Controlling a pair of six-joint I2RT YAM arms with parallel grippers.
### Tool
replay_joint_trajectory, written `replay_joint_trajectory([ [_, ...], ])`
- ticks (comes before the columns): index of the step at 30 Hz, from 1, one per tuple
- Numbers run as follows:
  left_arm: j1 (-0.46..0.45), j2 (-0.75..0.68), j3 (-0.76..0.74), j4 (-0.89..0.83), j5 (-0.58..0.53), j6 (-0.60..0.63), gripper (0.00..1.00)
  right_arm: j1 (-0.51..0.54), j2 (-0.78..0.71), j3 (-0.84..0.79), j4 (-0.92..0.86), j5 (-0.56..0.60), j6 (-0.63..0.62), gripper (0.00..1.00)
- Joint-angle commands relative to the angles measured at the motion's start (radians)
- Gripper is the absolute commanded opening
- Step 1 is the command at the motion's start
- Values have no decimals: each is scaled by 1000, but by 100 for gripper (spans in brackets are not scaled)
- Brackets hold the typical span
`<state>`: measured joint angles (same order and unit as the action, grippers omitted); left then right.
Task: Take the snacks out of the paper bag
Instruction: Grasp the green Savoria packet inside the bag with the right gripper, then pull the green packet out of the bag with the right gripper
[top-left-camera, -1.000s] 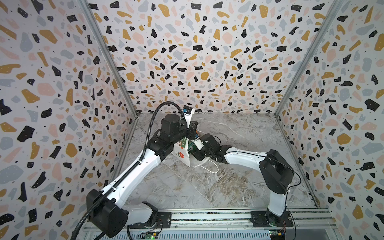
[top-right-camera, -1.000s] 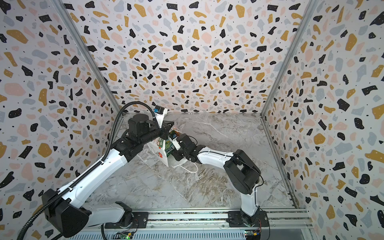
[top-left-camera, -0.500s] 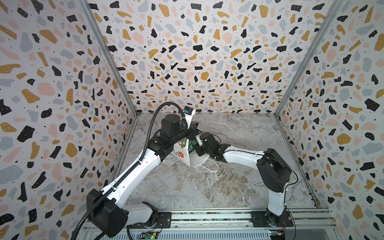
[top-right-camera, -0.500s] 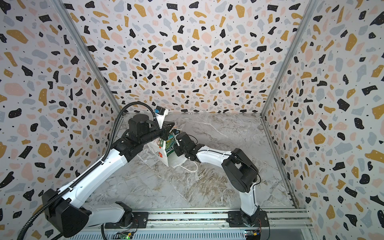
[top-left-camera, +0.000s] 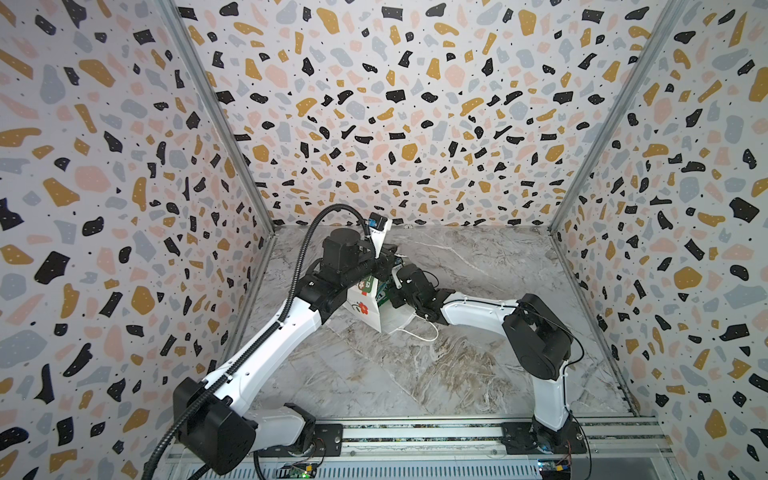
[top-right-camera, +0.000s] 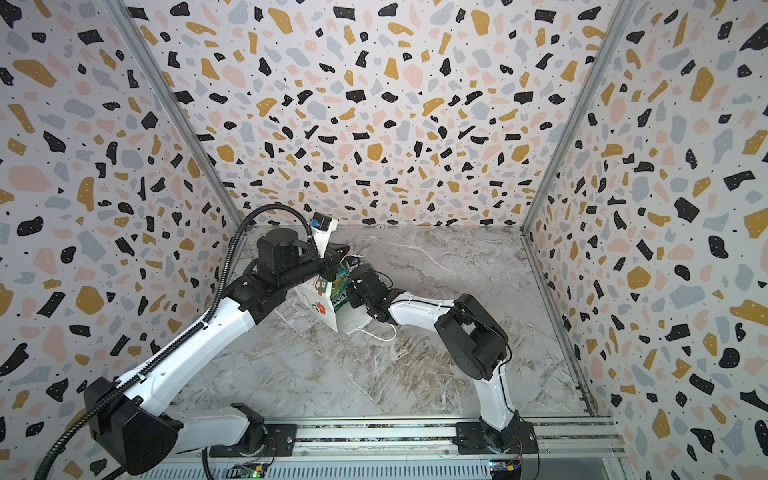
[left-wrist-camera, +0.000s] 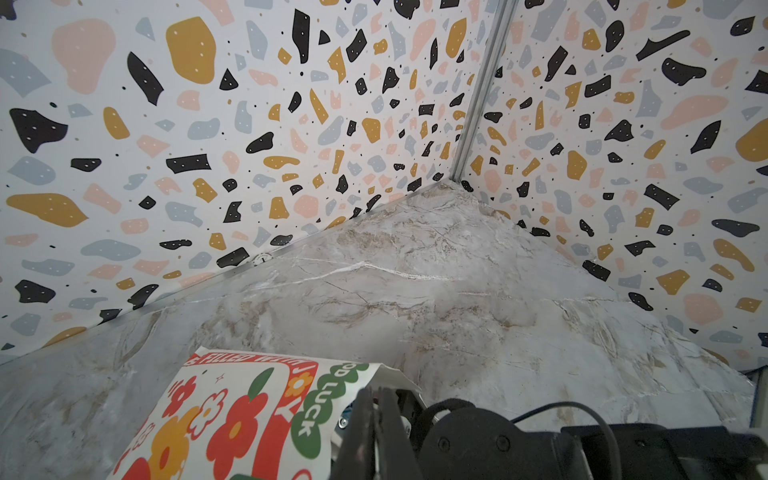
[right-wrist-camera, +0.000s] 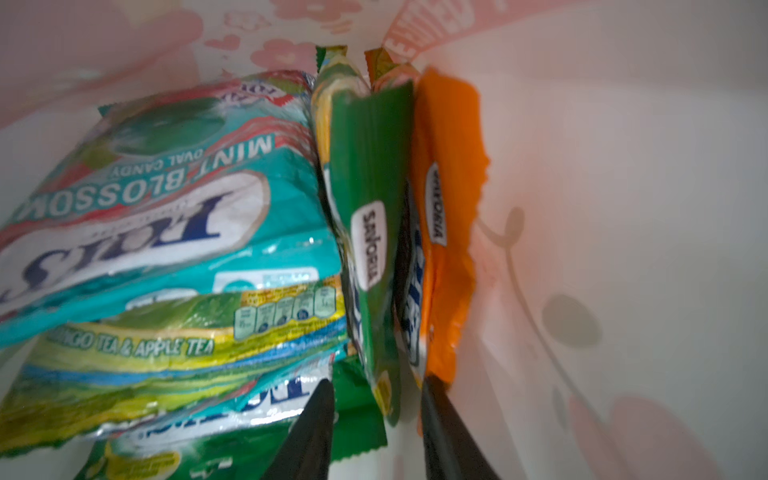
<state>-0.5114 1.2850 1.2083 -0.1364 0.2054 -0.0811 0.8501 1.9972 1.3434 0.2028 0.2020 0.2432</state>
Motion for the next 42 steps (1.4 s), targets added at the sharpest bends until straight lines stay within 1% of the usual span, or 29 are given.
replay_joint_trajectory([
  [1,-1,-31,3,64,40,14,0,-8,11,48,43,45,12,38],
  [6,-1,-32,3,63,43,15,0,-16,47,69,60,78,26,39],
  [10,-1,-34,3,63,43,18,0,-22,75,96,62,78,19,39],
  [11,-1,-33,3,63,43,18,0,-22,82,103,56,77,16,36],
  [14,-1,-35,2,64,32,18,0,-23,79,103,43,61,10,20],
  [16,-1,-36,-2,64,14,17,0,-23,54,74,59,39,3,10],
  [19,-1,-37,-7,69,-22,11,0,-23,9,22,74,3,-5,1],
  [27,-1,-40,-21,82,-141,-12,0,-20,-132,-108,70,-97,-37,0],
  [33,-1,-41,-27,90,-175,-20,0,-9,-231,-169,23,-132,-63,0],
  [42,-1,-61,-46,108,-213,-18,0,6,-395,-240,-71,-189,-137,0],
])
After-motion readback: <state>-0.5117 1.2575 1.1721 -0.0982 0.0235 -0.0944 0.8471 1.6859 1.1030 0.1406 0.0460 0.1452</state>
